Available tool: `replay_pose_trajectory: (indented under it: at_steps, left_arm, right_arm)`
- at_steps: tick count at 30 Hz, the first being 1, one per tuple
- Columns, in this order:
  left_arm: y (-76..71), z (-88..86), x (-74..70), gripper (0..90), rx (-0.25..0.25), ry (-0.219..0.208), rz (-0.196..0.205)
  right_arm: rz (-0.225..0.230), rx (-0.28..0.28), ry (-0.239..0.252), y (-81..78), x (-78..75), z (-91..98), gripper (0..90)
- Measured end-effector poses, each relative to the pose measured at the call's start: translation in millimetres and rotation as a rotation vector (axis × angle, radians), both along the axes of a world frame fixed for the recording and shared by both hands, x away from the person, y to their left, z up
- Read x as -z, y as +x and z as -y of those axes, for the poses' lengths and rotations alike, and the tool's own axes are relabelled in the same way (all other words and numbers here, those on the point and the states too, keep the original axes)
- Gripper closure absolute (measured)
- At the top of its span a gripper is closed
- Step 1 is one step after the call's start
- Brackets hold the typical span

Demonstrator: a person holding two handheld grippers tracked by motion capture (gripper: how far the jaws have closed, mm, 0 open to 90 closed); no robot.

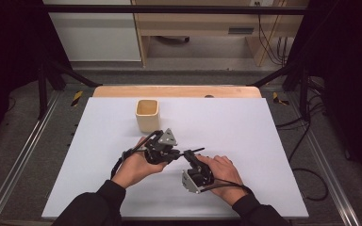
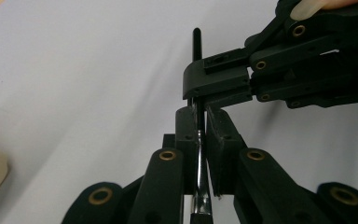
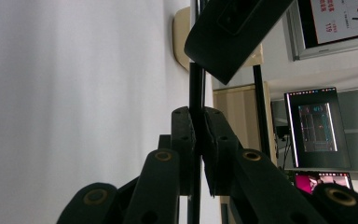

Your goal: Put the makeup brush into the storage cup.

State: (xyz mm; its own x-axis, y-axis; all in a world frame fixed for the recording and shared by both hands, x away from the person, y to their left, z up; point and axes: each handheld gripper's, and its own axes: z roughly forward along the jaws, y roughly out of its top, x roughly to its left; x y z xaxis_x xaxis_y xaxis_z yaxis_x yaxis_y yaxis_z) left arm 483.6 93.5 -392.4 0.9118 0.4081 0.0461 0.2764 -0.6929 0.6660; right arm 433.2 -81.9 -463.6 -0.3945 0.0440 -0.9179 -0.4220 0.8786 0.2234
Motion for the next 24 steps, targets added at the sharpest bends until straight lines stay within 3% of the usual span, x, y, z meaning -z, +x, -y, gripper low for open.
replay_pose_trajectory:
  at_steps: [8,15,24]
  left_arm:
    - [-0.2,-0.7,0.7,83.6,0.002,0.005,0.0]
    - [-0.5,-0.6,1.5,83.6,0.001,0.005,0.0]
    - [-1.1,-2.0,2.0,83.5,0.001,0.001,0.002]
  right_arm:
    - [-0.013,0.003,0.012,-0.9,1.7,-0.6,83.7]
    - [-0.009,-0.005,-0.007,-0.4,0.6,-0.4,83.7]
    - [-0.024,-0.002,0.015,-1.0,2.1,-1.1,83.8]
